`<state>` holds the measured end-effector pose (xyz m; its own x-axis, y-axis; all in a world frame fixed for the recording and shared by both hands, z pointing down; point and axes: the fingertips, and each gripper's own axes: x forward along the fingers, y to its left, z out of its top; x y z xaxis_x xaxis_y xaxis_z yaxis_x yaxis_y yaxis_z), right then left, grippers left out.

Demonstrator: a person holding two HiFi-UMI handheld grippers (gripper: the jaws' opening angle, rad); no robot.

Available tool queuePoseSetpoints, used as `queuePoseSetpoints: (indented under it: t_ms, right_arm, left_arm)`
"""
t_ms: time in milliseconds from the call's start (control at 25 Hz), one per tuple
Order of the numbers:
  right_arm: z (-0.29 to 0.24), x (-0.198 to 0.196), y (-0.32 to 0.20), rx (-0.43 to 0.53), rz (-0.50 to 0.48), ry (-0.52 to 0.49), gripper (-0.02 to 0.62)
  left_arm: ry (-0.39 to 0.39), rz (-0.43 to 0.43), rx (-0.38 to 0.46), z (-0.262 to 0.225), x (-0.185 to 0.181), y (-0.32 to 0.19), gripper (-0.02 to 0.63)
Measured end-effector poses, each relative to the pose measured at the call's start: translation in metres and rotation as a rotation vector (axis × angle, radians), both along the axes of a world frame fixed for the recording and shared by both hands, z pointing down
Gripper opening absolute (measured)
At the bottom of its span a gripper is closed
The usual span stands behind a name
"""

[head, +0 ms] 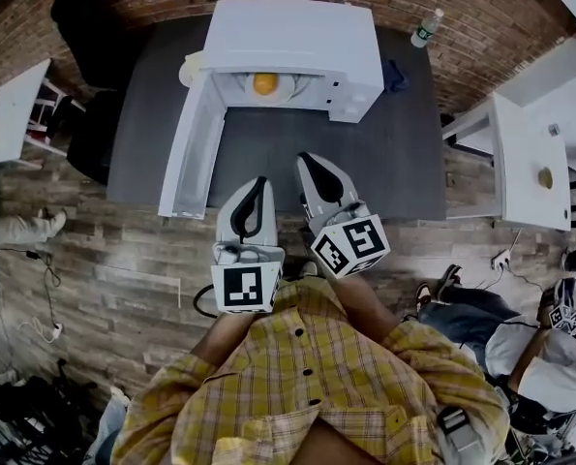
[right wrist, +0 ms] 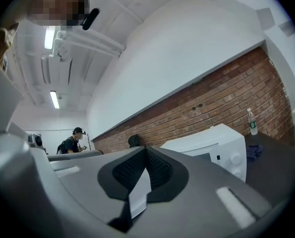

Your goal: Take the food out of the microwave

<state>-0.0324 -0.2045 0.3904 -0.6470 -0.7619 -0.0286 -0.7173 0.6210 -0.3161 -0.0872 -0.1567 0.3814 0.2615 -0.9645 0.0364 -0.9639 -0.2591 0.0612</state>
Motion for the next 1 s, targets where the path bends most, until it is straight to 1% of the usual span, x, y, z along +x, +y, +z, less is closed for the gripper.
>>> queuePoseSetpoints:
  t_ms: [120, 200, 280, 440, 560, 680, 760, 880, 1000]
  right_arm:
    - [0.016, -0.001, -0.018, -0.103, 0.002, -0.094, 0.005]
    - [0.028, -0.001, -0.031, -0.18, 0.001, -0.164, 0.003]
    - [0.041, -0.003, -0.042, -0.233, 0.016, -0.202, 0.003]
    - [0.066, -0.007, -0.06, -0.326, 0.046, -0.283, 0.003]
    - [0.081, -0.01, -0.075, -0.413, 0.037, -0.401, 0.002]
    - [0.094, -0.012, -0.09, -0.463, 0.037, -0.467, -0.003]
    - [0.102, -0.015, -0.098, -0.488, 0.034, -0.51, -0.002]
    - [0.122, -0.018, -0.116, -0.522, 0.048, -0.55, -0.002]
    - [0.15, -0.021, -0.132, -0.585, 0.06, -0.589, -0.002]
  left_arm:
    - [0.001, 0.015, -0.001, 0.002, -0.003, -0.011, 0.0]
    - [0.004, 0.031, 0.026, -0.003, -0.003, -0.019, 0.0]
    - [-0.004, 0.052, 0.044, -0.004, -0.004, -0.024, 0.0]
    - [-0.001, 0.079, 0.035, 0.0, -0.011, -0.034, 0.0]
    - [-0.004, 0.095, 0.019, 0.005, -0.014, -0.042, 0.0]
    - [-0.019, 0.111, 0.027, 0.007, -0.017, -0.048, 0.0]
    - [-0.016, 0.114, 0.018, 0.011, -0.02, -0.051, 0.0]
    - [-0.023, 0.118, 0.008, 0.016, -0.025, -0.056, 0.0]
    - [-0.028, 0.129, -0.001, 0.021, -0.027, -0.06, 0.0]
